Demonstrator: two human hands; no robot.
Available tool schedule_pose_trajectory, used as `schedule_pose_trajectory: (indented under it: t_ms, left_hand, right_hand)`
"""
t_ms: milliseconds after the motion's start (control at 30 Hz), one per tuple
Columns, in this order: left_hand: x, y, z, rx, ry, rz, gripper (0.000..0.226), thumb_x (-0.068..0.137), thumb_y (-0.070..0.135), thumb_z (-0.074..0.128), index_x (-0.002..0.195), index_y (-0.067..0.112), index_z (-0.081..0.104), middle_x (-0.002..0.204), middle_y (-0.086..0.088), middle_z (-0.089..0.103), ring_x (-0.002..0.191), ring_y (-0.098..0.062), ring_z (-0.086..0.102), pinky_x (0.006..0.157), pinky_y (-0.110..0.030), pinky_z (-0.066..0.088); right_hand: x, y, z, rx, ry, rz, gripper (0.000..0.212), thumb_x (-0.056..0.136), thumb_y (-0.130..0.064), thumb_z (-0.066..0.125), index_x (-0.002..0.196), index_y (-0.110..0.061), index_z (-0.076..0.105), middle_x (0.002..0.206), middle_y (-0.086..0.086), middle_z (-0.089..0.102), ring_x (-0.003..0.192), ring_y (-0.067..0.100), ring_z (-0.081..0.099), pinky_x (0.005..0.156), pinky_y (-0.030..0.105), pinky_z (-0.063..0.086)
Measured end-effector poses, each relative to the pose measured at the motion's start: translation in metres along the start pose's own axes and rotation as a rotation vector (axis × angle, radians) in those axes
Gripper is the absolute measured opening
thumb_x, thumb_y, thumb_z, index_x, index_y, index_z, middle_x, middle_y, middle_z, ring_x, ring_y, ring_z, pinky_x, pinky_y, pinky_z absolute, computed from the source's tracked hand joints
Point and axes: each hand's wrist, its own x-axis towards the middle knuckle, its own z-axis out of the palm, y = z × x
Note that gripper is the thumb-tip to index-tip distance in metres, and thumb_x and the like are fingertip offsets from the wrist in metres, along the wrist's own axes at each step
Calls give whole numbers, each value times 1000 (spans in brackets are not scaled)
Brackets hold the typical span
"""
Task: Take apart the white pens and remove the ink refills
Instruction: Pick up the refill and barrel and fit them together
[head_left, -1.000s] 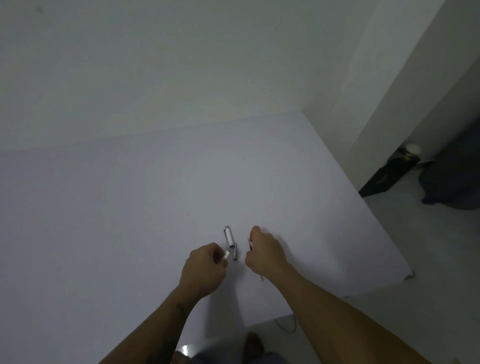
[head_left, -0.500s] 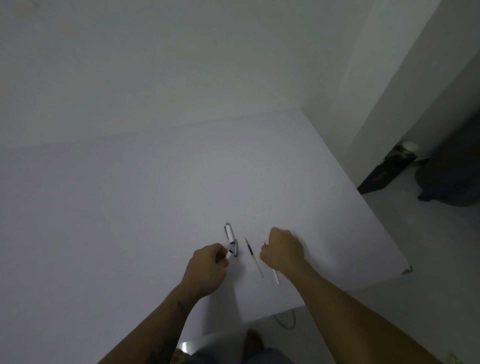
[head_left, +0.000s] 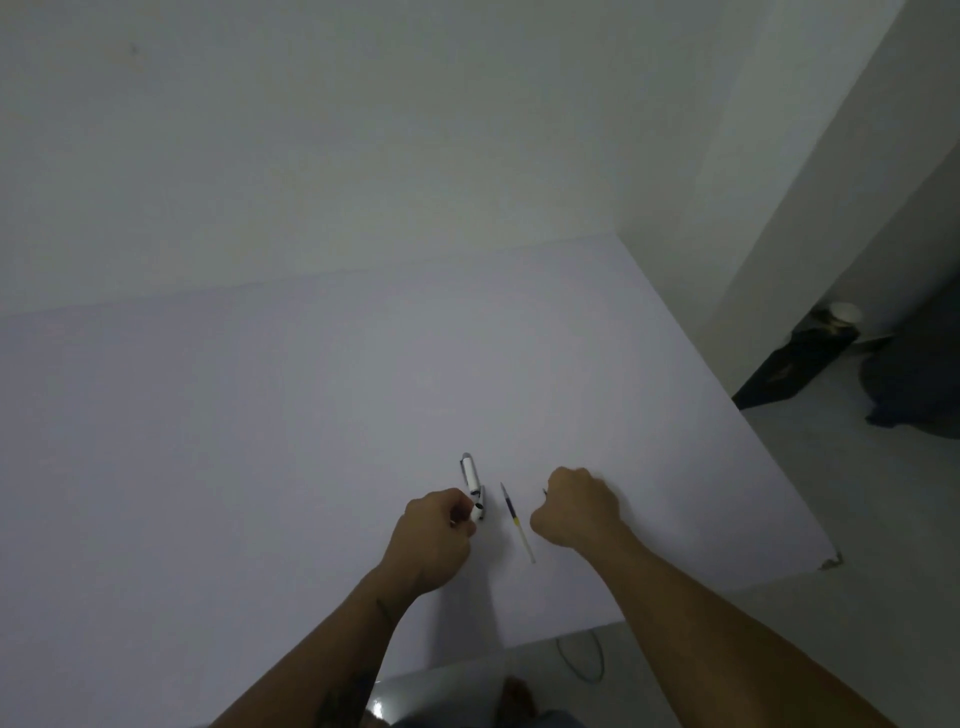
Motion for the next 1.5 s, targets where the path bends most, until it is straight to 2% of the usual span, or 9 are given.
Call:
schedule_pose_trajectory:
  t_ms: [133,367,533,667,833,1100,1267,1433,1500]
  left_hand:
    - [-1,-2,0,-4,24,-4,6,87,14,61,83,18,64,87,-2,68,79,-23,65,75,-37,56]
    - [-2,-4,7,29,11,-1,6,89,13,60,88,17,64,92,-4,69,83,-21,65,76,-32,54]
    - [1,2,8,38,-5,11,7,89,15,61,86,21,63,90,-2,68,80,-20,65,74,-31,53]
    - [2,7,5,34,6,13,8,88,14,61,85,21,64,88,-3,68,79,-20,65,75,-34,55]
    - [4,6,3,39,12,-19,9,89,15,62,96,15,67,98,-6,70,87,-23,65,82,-37,56]
    - [4,1,-4,3,38,-50,7,89,15,63,94,16,66,92,-4,68,83,-24,67,84,-41,58]
    - [1,-2,-4,-82,93,-55,5,88,16,64,86,20,65,86,1,67,78,-17,64,75,-30,52]
    - [3,-5,-10,-120,179,-72,4,86,16,67,90,15,68,90,-1,68,79,-18,65,78,-32,55]
    - [2,-7,-13,-140,222,-79,4,85,15,69,85,18,66,87,0,68,75,-17,65,77,-33,55]
  right_hand:
    - [-3,8,12,-23,-9,17,21,81,-15,60,100,-9,65,104,8,70,92,26,69,65,26,49]
    - [-3,21,18,67,55,32,15,85,-13,61,98,-9,60,106,10,67,82,23,62,63,27,47]
    - [0,16,12,38,-12,-36,17,83,-13,58,98,-8,63,104,11,65,92,28,66,66,27,47]
    - [3,-5,-12,471,140,-104,8,81,-16,59,77,-10,62,78,7,66,67,26,59,60,26,46]
    - [4,-34,-35,885,150,-203,11,82,-17,62,72,-16,65,73,9,75,73,33,73,68,44,60]
    - [2,-48,-17,854,127,-204,9,82,-13,63,75,-13,67,71,7,75,71,27,74,71,44,62]
    - [3,-53,-13,859,109,-212,12,85,-12,63,74,-16,67,70,4,75,69,22,74,69,41,62]
    - [7,-50,-11,660,-85,-298,11,82,-14,68,87,-20,76,83,-4,72,73,7,65,63,16,46]
    - [14,-42,-7,575,-41,-239,19,82,-14,66,96,-21,77,90,-2,72,81,13,68,67,17,49]
